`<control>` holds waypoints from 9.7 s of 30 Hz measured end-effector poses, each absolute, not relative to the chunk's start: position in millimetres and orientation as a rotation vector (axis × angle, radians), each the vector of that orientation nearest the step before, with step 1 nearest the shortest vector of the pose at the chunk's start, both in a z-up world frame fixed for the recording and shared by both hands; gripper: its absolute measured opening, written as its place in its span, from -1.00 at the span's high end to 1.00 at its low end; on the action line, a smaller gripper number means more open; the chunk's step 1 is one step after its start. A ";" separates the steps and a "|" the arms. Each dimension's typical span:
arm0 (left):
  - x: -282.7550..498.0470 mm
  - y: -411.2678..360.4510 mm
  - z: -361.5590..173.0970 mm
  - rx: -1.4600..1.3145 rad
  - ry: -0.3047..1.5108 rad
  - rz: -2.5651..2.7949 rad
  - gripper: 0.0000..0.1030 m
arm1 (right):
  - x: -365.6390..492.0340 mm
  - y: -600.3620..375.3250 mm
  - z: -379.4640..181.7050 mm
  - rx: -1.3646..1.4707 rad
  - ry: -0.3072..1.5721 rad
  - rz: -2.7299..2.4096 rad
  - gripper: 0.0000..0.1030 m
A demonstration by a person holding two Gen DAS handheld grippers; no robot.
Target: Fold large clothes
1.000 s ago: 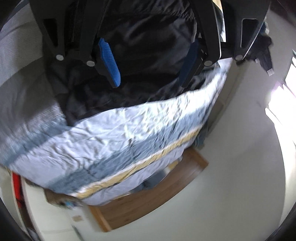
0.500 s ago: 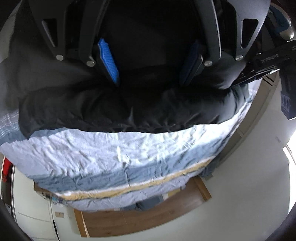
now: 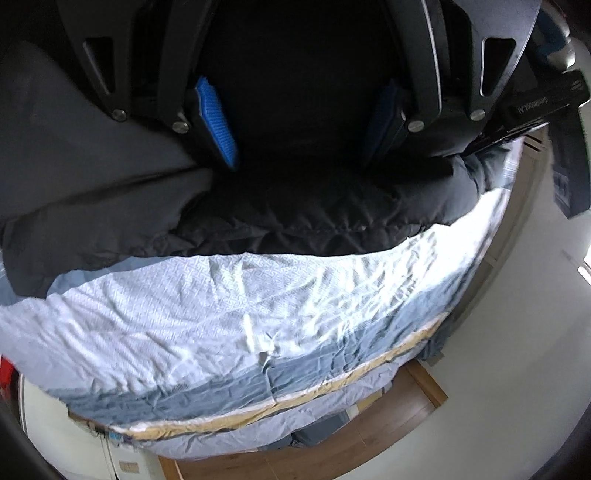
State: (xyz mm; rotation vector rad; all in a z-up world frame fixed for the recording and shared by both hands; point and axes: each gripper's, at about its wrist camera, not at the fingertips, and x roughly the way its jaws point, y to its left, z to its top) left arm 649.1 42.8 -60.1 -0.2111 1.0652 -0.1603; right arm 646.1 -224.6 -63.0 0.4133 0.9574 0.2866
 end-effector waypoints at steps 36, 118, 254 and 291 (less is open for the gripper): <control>504.5 99.5 -57.4 -0.138 1.000 -0.053 -0.85 | 506.4 -252.6 -52.4 0.216 0.903 0.202 -0.26; 430.1 105.8 -4.7 -0.069 0.735 0.066 -0.92 | 421.5 -246.7 2.1 0.144 0.799 0.172 -0.27; 372.8 195.9 -33.4 -0.466 1.045 -0.141 -0.58 | 350.1 -362.2 -62.1 0.625 0.962 0.228 -0.51; 445.9 12.3 -15.2 -0.093 0.846 -0.163 -0.76 | 403.1 -187.6 -9.1 0.127 0.804 0.285 -0.53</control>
